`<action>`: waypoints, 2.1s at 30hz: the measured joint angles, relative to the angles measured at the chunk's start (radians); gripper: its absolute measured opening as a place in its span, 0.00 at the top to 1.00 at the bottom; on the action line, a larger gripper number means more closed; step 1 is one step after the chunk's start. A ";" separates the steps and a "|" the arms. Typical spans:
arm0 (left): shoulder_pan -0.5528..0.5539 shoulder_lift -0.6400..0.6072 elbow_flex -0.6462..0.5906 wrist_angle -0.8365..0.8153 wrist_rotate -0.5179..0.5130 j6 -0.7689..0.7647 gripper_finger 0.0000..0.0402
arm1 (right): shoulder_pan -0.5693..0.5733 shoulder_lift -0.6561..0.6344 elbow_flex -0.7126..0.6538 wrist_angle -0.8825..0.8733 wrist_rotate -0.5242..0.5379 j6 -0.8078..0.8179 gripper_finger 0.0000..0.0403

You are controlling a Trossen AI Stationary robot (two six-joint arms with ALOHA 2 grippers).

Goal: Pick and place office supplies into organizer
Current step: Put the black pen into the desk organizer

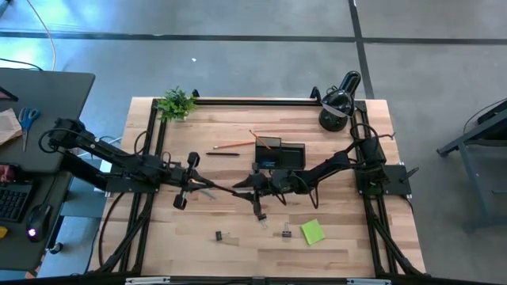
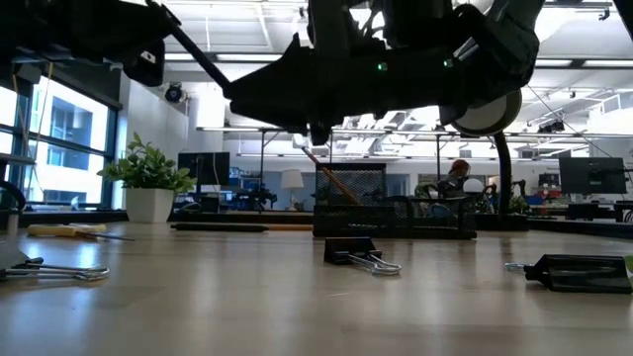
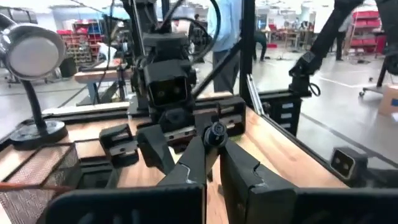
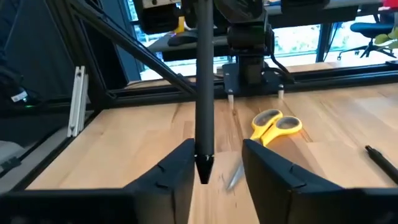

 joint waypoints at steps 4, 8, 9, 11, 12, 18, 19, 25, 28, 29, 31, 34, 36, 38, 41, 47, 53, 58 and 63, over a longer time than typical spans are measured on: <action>-0.001 0.001 -0.001 -0.038 0.016 -0.001 1.00 | -0.001 -0.004 0.000 0.003 -0.016 0.006 0.66; -0.001 0.001 -0.001 -0.050 0.022 -0.001 1.00 | -0.002 -0.005 0.000 -0.005 -0.046 0.010 0.66; -0.001 0.001 0.000 -0.051 0.022 -0.001 1.00 | -0.002 -0.005 0.000 -0.005 -0.046 0.016 0.66; -0.001 0.001 -0.001 -0.051 0.020 -0.001 1.00 | -0.006 -0.005 0.001 -0.003 -0.047 0.032 0.67; 0.000 0.001 0.000 -0.051 0.020 -0.001 1.00 | -0.009 -0.005 0.002 -0.001 -0.048 0.038 0.67; 0.000 0.002 0.010 -0.081 0.010 0.006 1.00 | -0.021 0.030 0.129 -0.064 -0.047 0.034 0.67; 0.000 0.002 0.020 -0.103 0.006 0.009 1.00 | -0.021 0.047 0.171 -0.101 -0.064 0.029 0.67; 0.000 0.002 0.051 -0.183 0.004 0.011 1.00 | -0.021 0.088 0.394 -0.526 -0.082 0.010 0.67; 0.000 0.002 0.051 -0.199 0.004 0.011 1.00 | -0.020 0.098 0.455 -0.632 -0.079 -0.027 0.67; 0.000 0.002 0.051 -0.201 0.004 0.011 1.00 | -0.020 0.098 0.468 -0.639 -0.078 -0.037 0.67; 0.000 0.002 0.051 -0.208 0.004 0.011 1.00 | -0.019 0.098 0.486 -0.633 -0.079 -0.054 0.67; 0.000 0.002 0.051 -0.221 0.004 0.016 1.00 | -0.019 0.098 0.494 -0.640 -0.081 -0.057 0.67; 0.000 0.002 0.051 -0.220 0.004 0.019 1.00 | -0.019 0.098 0.493 -0.646 -0.074 -0.057 0.67; 0.000 0.002 0.051 -0.220 0.004 0.019 1.00 | -0.019 0.098 0.493 -0.662 -0.052 -0.057 0.68; 0.000 0.002 0.051 -0.220 0.004 0.020 1.00 | -0.019 0.098 0.492 -0.681 -0.025 -0.082 0.74; 0.000 0.002 0.051 -0.225 0.000 0.031 1.00 | -0.018 0.098 0.492 -0.680 -0.022 -0.127 0.96; 0.000 0.002 0.052 -0.226 -0.018 0.029 0.93 | -0.019 0.098 0.492 -0.679 0.000 -0.128 0.91; 0.000 0.002 0.052 -0.225 -0.096 0.011 0.76 | -0.006 0.097 0.492 -0.661 0.138 -0.155 0.96; 0.000 -0.017 0.051 -0.250 -0.140 0.007 0.62 | 0.007 0.097 0.492 -0.675 0.260 -0.163 0.95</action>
